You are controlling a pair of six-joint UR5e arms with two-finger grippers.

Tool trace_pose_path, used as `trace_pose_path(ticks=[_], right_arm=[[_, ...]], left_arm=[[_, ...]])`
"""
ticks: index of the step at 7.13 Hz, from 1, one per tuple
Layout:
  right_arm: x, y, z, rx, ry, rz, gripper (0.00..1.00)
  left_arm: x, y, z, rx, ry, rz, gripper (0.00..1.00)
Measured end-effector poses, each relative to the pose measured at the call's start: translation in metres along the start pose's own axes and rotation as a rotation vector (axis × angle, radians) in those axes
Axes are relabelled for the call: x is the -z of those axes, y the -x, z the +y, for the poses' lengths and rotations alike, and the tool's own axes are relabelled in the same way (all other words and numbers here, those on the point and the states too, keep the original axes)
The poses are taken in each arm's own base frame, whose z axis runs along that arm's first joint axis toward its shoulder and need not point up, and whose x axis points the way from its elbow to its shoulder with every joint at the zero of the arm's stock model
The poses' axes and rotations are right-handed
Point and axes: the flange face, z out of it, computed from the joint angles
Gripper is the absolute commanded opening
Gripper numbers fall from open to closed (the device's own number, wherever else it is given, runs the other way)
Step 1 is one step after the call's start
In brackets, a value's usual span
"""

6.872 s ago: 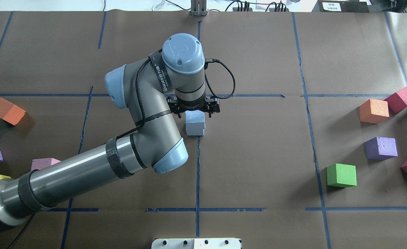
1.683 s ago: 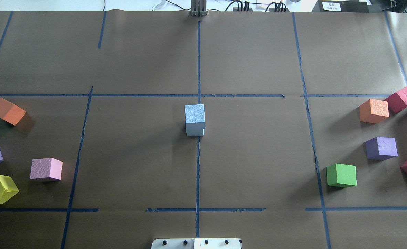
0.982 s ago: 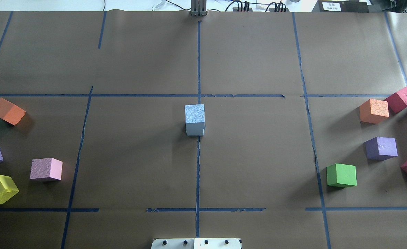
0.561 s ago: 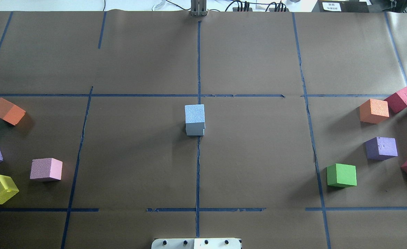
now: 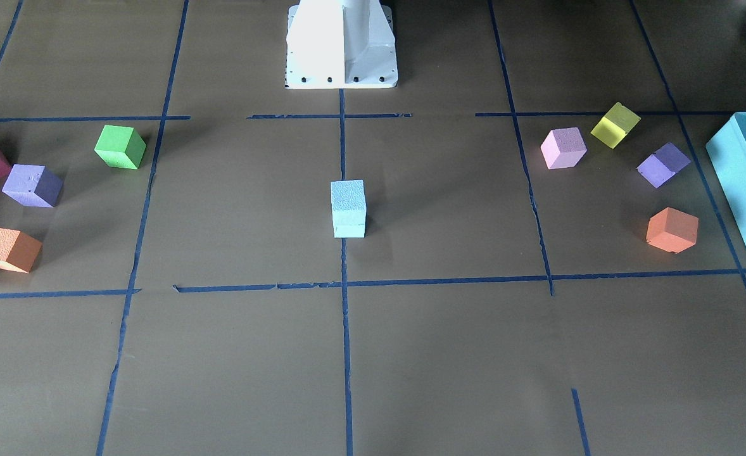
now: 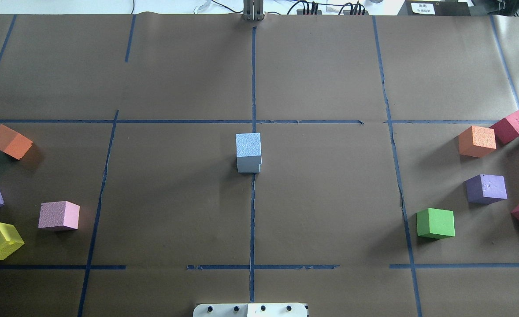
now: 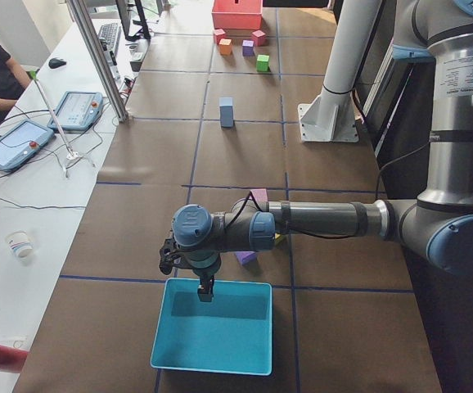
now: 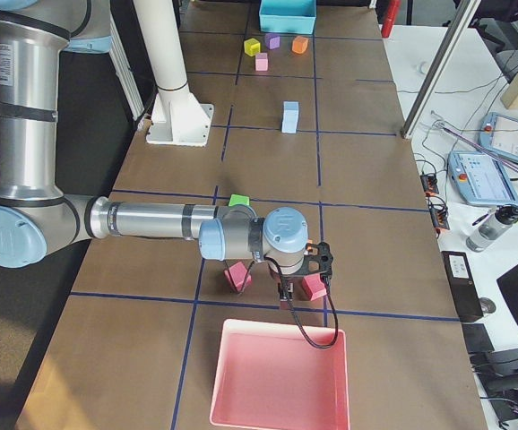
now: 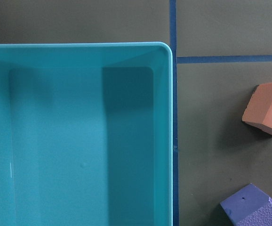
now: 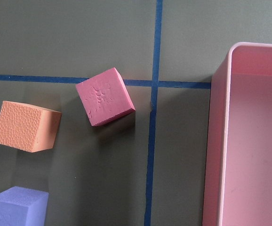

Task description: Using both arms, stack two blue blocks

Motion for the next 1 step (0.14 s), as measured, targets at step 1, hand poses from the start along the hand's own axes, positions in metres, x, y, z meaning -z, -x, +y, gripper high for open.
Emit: trace_pose_path(ticks=[1], right_arm=[[0.0003,0.0002,-0.0005,0.0,-0.001,0.001,1.0]], left_arm=[[0.0001,-0.0001,0.0,-0.001,0.0,0.0,1.0]])
